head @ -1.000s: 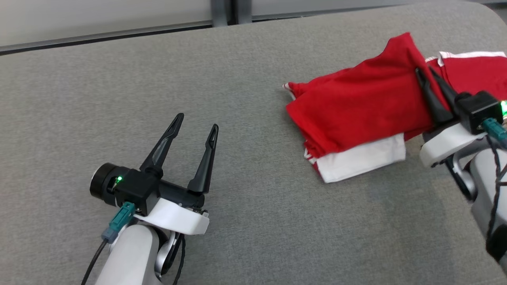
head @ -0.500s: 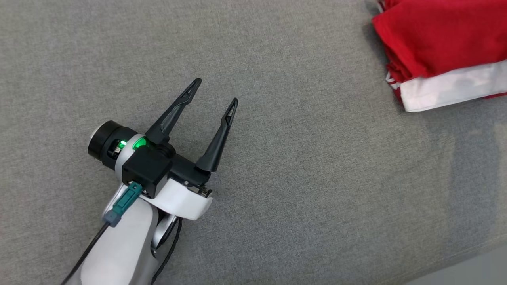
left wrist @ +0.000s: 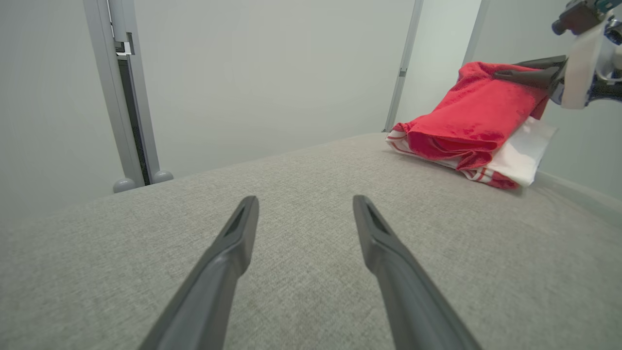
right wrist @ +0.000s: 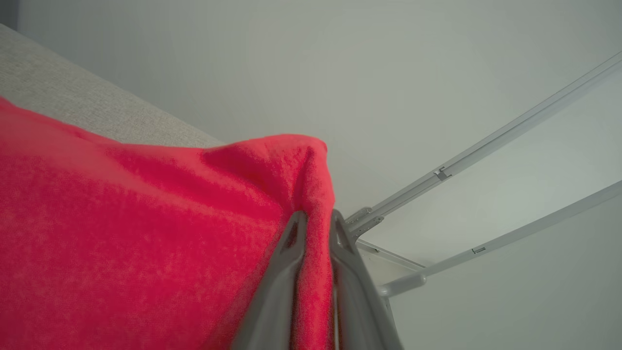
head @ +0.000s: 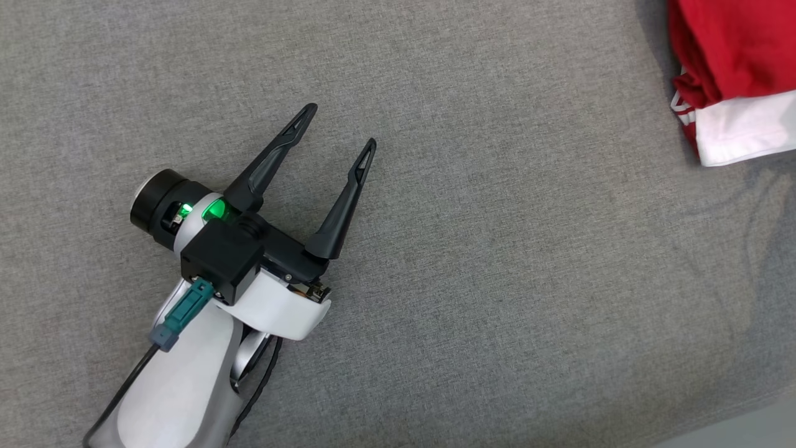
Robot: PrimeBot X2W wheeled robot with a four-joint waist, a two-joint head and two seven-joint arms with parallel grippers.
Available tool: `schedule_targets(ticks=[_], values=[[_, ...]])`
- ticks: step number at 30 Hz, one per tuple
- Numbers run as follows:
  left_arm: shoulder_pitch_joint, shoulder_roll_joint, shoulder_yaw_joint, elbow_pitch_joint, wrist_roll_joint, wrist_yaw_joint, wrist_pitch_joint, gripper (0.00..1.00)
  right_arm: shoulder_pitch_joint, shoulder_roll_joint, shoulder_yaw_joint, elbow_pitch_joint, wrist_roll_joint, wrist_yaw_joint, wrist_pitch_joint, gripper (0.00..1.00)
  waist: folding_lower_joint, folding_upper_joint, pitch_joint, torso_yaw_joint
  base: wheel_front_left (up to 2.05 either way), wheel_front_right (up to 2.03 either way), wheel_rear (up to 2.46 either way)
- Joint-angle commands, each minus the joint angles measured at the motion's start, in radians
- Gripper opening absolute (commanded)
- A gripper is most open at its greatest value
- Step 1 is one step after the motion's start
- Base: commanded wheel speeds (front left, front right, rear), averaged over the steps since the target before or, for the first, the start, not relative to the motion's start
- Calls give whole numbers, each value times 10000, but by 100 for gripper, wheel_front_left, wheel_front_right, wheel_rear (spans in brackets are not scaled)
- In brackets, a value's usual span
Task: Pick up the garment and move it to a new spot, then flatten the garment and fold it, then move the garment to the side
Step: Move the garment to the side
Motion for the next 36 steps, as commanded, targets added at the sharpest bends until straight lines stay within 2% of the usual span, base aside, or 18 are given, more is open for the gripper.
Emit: schedule_targets(ticks=[1,8,13,17,23,24,25,26,36], values=[[50,152,35,217,-65,3,37,100,-39,98,-112,67,-194,-14,-90,100,0,0,-26,34,0,0,0],[50,-128,157,224,-116,3,25,100,-38,684,-265,320,-722,-12,-187,100,0,0,-539,258,0,0,0],[286,-409,406,324,-172,3,23,100,193,1242,-126,89,-543,-12,-279,100,0,0,-1379,593,0,0,0],[573,-601,780,361,-214,19,23,100,512,1863,-89,-511,157,-12,-335,100,0,0,-2084,973,0,0,0],[1074,-870,1486,426,-262,83,25,100,1733,2567,50,-2243,897,-12,-335,100,0,0,-3076,1650,0,0,0],[1074,-870,1486,426,-262,83,25,100,1733,2567,50,-2243,897,-12,-335,100,0,0,-3076,1650,0,0,0],[1303,-944,1678,486,-266,88,23,100,2222,2840,48,-2710,1061,-12,-336,100,0,0,-3415,1862,0,0,0],[1303,-944,1678,486,-266,88,23,100,2222,2840,48,-2710,1061,-12,-336,100,0,0,-3415,1862,0,0,0],[2385,-1174,2604,842,-335,144,23,100,4461,4397,-469,-4006,1375,-12,-338,100,0,0,-4574,2641,0,0,0]])
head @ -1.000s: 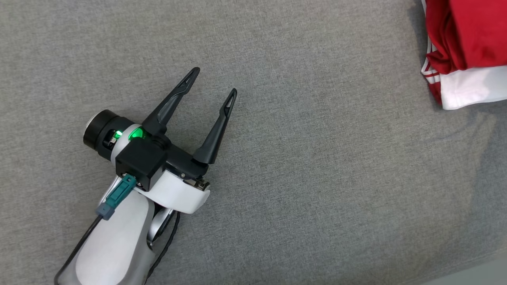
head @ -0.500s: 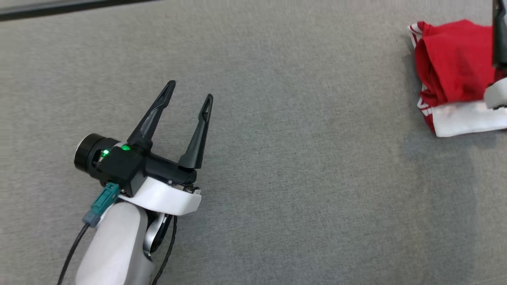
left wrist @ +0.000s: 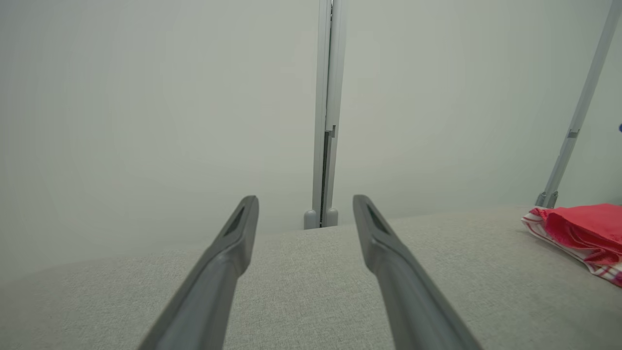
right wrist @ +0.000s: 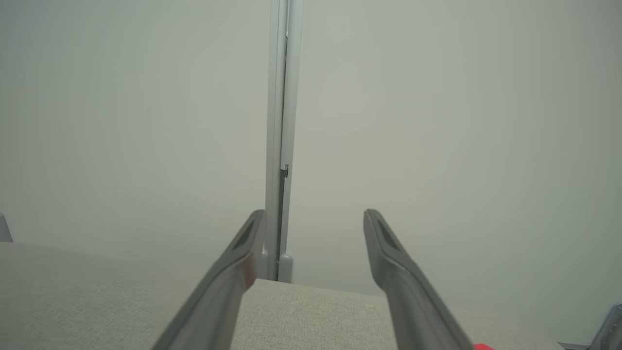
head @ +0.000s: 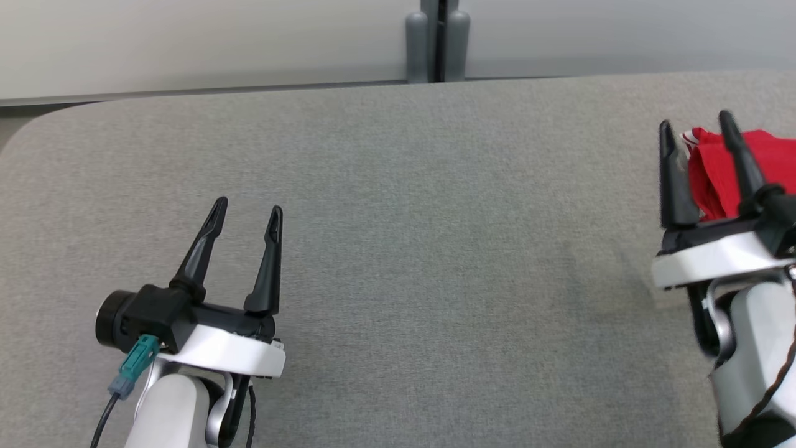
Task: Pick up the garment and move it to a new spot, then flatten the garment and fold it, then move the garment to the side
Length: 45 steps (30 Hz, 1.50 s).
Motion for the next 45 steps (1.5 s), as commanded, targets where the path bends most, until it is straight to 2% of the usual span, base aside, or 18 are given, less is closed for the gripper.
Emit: schedule_targets(ticks=[1,8,10,15,18,25,34,45], values=[[116,16,60,46,-68,32,6,100,223,112,-54,-84,-93,-10,-48,100,0,0,-287,285,0,0,0],[644,-61,519,576,-477,229,6,100,1676,1315,-433,-723,-151,-10,-49,100,0,0,-613,416,0,0,0],[760,-59,432,670,-639,257,6,100,1980,1464,-377,-834,-184,-10,-48,100,0,0,-642,396,0,0,0],[835,-49,330,960,-1146,275,5,100,2540,1581,-398,-1029,82,-9,-32,100,0,0,-728,338,0,0,0],[865,-58,386,936,-873,430,6,100,2725,1590,-74,-1107,-14,-7,-31,100,0,0,-737,272,0,0,0],[884,-57,479,797,-935,598,6,100,2877,1581,-50,-1247,373,-7,-31,100,0,0,-733,175,0,0,0],[971,-56,491,826,-937,566,6,100,2910,1585,-72,-1331,510,-7,-30,100,0,0,-759,131,0,0,0],[1073,-55,574,775,-1518,506,6,100,2997,1586,-53,-1248,541,-7,-31,100,0,0,-909,122,0,0,0]])
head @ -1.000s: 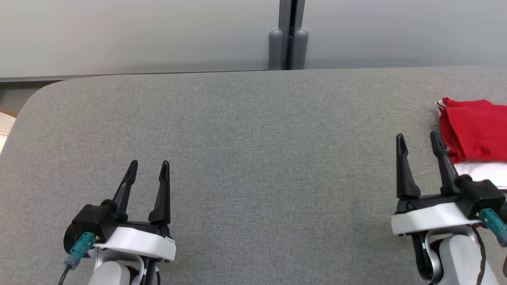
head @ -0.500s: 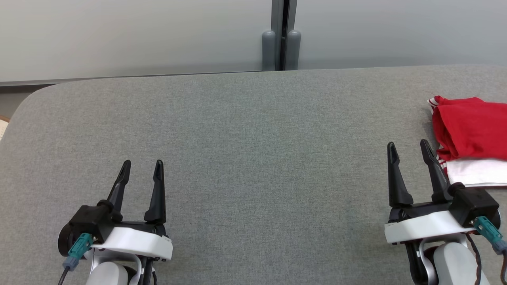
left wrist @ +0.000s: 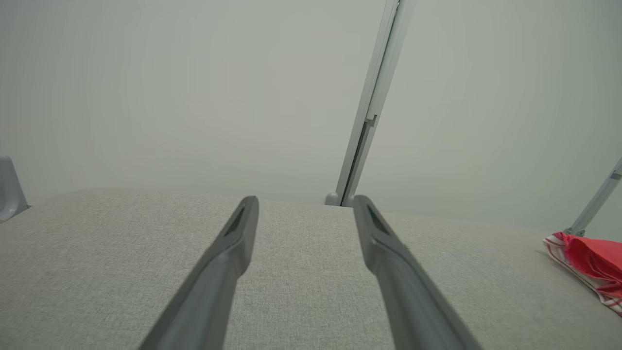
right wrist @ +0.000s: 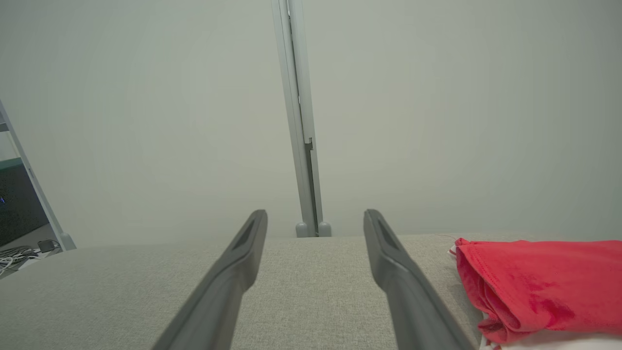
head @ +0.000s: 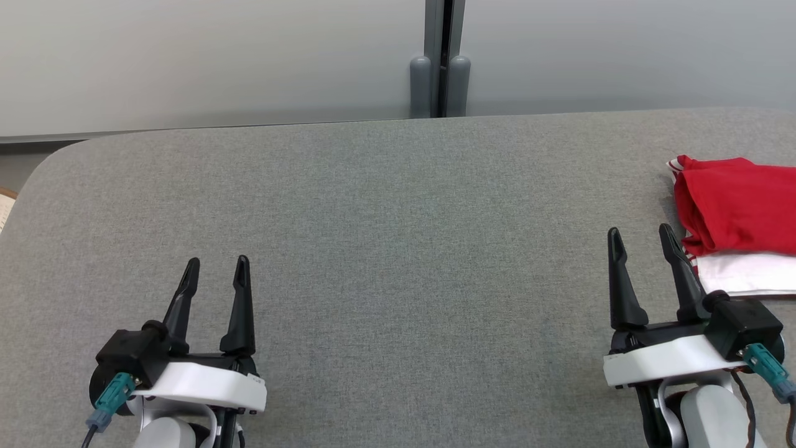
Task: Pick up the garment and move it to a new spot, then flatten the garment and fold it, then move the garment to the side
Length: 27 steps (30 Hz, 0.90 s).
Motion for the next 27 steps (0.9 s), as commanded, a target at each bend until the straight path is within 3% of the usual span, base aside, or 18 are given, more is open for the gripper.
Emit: schedule_targets(ticks=[1,10,11,14,27], values=[[28,34,57,23,-47,-5,6,100,85,-20,-13,-11,10,-3,-8,100,0,0,-14,-2,0,0,0],[53,32,199,-6,-425,-9,6,100,111,-21,41,70,36,-3,-7,100,0,0,-58,-41,0,0,0],[31,-2,151,67,-435,-2,-1,0,26,2,47,100,21,0,0,0,0,0,-57,-40,0,0,0],[173,-53,138,325,-528,-5,44,0,191,17,71,292,123,0,13,0,0,0,-63,-43,0,0,0],[139,-39,426,319,-2701,-113,698,0,288,-88,-140,247,2749,0,575,0,0,0,-155,-75,0,0,0]])
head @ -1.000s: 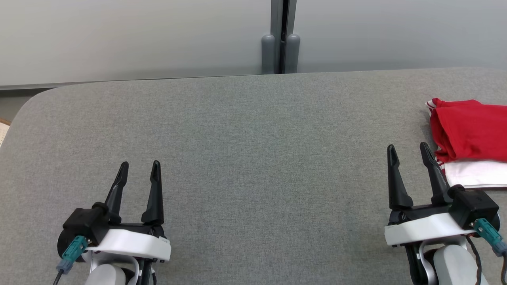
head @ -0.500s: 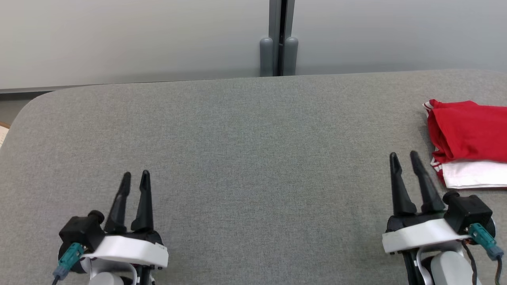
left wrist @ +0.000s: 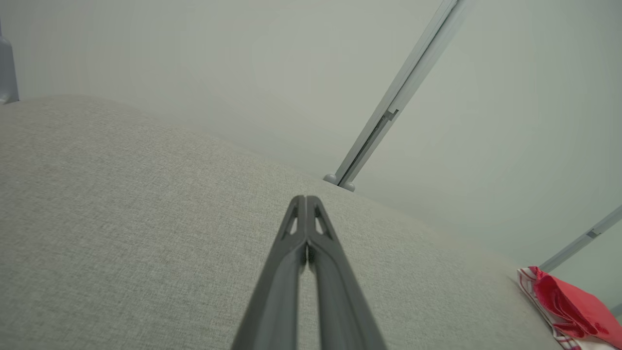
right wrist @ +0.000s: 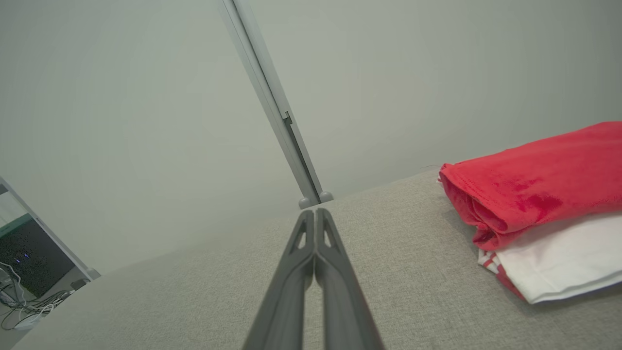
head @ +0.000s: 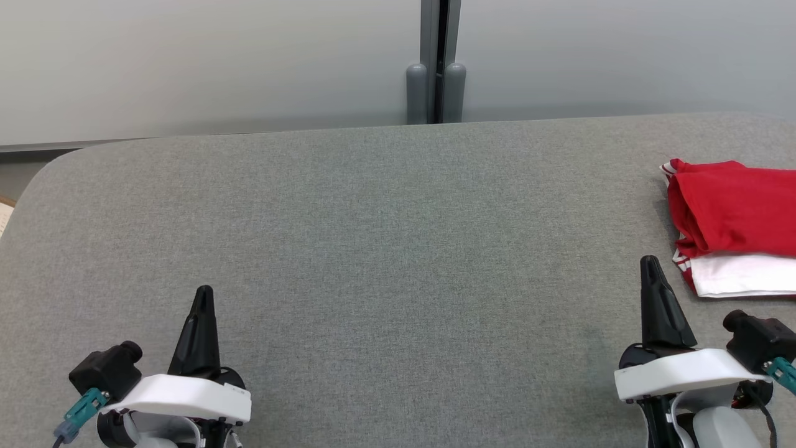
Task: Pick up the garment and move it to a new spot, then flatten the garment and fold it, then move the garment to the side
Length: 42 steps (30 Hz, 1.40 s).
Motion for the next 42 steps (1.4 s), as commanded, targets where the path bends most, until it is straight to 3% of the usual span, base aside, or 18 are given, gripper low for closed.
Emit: schedule_targets(ticks=[1,42], values=[[-197,45,110,-180,-418,-38,93,0,-118,-83,-79,-192,521,0,103,0,0,0,-12,-4,0,0,0],[-278,80,770,-211,-5454,-300,1605,0,127,-208,-710,-280,6418,0,1520,0,0,0,-301,-104,0,0,0]])
